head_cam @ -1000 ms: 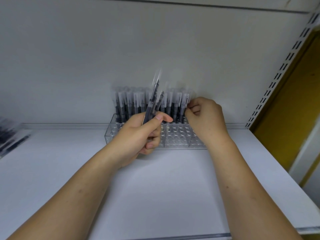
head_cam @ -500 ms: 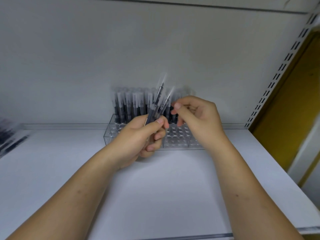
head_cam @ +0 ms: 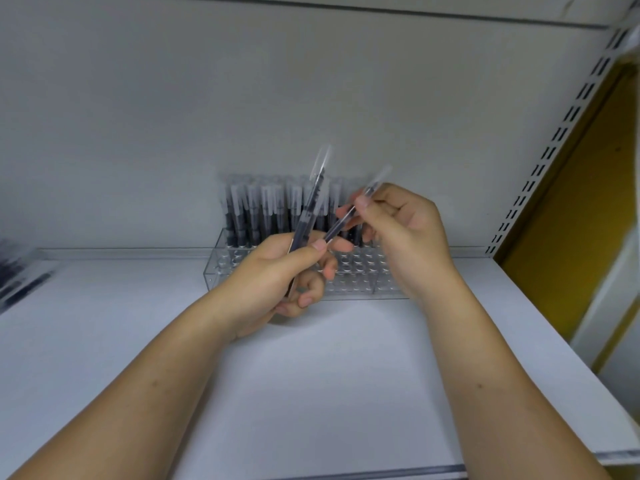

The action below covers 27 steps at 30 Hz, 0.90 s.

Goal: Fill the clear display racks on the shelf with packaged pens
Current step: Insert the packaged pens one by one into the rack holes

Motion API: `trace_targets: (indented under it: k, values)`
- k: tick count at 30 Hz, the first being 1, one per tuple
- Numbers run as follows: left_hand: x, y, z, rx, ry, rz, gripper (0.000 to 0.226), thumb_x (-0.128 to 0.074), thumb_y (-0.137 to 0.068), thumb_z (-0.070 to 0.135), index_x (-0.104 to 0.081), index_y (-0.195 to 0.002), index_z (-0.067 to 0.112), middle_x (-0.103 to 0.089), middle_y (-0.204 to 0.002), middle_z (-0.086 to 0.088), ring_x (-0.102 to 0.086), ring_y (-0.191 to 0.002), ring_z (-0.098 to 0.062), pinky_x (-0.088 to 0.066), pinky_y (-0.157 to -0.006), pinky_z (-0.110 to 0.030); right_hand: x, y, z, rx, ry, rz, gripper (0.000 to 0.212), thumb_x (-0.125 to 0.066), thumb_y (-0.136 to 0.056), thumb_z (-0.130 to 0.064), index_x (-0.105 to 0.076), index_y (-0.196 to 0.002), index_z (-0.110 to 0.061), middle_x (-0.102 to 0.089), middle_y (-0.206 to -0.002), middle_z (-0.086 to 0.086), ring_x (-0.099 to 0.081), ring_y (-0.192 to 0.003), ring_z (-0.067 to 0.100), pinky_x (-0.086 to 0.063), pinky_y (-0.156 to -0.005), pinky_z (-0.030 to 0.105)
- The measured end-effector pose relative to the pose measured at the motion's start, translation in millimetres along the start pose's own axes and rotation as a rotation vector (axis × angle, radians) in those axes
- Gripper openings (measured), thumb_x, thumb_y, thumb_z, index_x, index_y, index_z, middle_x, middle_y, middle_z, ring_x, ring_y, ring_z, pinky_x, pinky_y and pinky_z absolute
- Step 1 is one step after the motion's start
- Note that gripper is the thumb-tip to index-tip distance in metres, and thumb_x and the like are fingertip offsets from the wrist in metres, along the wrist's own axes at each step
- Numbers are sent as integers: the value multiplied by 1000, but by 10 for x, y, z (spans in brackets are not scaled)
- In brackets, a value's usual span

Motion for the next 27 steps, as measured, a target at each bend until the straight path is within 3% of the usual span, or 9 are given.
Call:
trace_targets:
  k: [3, 6, 11, 13, 16, 19, 24, 27]
  values:
    - [20, 7, 15, 6, -20, 41, 32, -45, -109, 24, -66, -127, 7, -55, -84, -4, -35, -51, -16, -14, -45, -23, 125, -32, -60, 43, -88, 106, 9, -64, -94, -22, -68, -94, -14, -77, -87, 8, -72, -73, 22, -46, -65, 30]
    - [40, 7, 36, 8, -56, 75, 30, -43, -111, 21, -67, -123, 8, -48, -74, -4, -30, -48, -15, -14, -49, -23, 341, -42, -129, 120, -142, 270, 11, -62, -97, -19, -67, -96, -9, -73, -81, 6, -66, -66, 19, -45, -61, 29]
    - [66, 21, 47, 3, -61, 110, 24, -44, -111, 20, -66, -113, 10, -24, -66, -1, -19, -51, -12, -17, -50, -20, 617, -8, -157, 190, 101, 518, 7, -61, -103, -12, -61, -99, -6, -72, -83, 9, -68, -65, 16, -49, -60, 22]
    - [72, 26, 60, -3, -60, 122, 22, -44, -111, 18, -65, -111, 11, -20, -66, -1, -18, -51, -12, -17, -49, -19, 605, -11, -155, 215, 183, 519, 6, -63, -102, -11, -59, -97, -9, -71, -83, 8, -69, -66, 14, -53, -64, 24]
    - [85, 27, 78, -15, -64, 129, 19, -45, -111, 17, -63, -108, 12, -18, -67, -2, -17, -50, -12, -16, -49, -19, 572, -57, -78, 209, 282, 473, 7, -65, -100, -15, -60, -95, -17, -71, -82, 1, -71, -70, 18, -61, -76, 46]
    - [101, 25, 72, -20, -47, 133, 17, -45, -110, 17, -62, -108, 12, -20, -66, 0, -17, -50, -12, -15, -49, -19, 534, -92, 1, 188, 360, 423, 9, -67, -97, -23, -60, -93, -27, -72, -84, 4, -72, -76, 28, -59, -78, 54]
    - [81, 9, 54, -11, 74, 111, 23, -60, -101, 30, -53, -115, 13, -35, -70, 0, -20, -47, -10, -12, -49, -18, 466, -116, 59, 175, 491, 357, 20, -70, -97, -23, -57, -88, -36, -70, -82, -2, -71, -78, 26, -59, -72, 40]
    - [72, 2, 50, -9, 109, 106, 20, -55, -98, 28, -51, -113, 16, -47, -74, 0, -21, -48, -11, -11, -49, -17, 435, -128, 96, 168, 575, 325, 20, -71, -96, -22, -58, -86, -34, -67, -79, -8, -68, -75, 15, -52, -67, 25]
Point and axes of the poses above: each hand's wrist, its own y-axis away from the middle knuckle, its own x-axis out of the back of the hand, z = x × y, the point moved 8 cm from there along -y, towards the middle knuckle
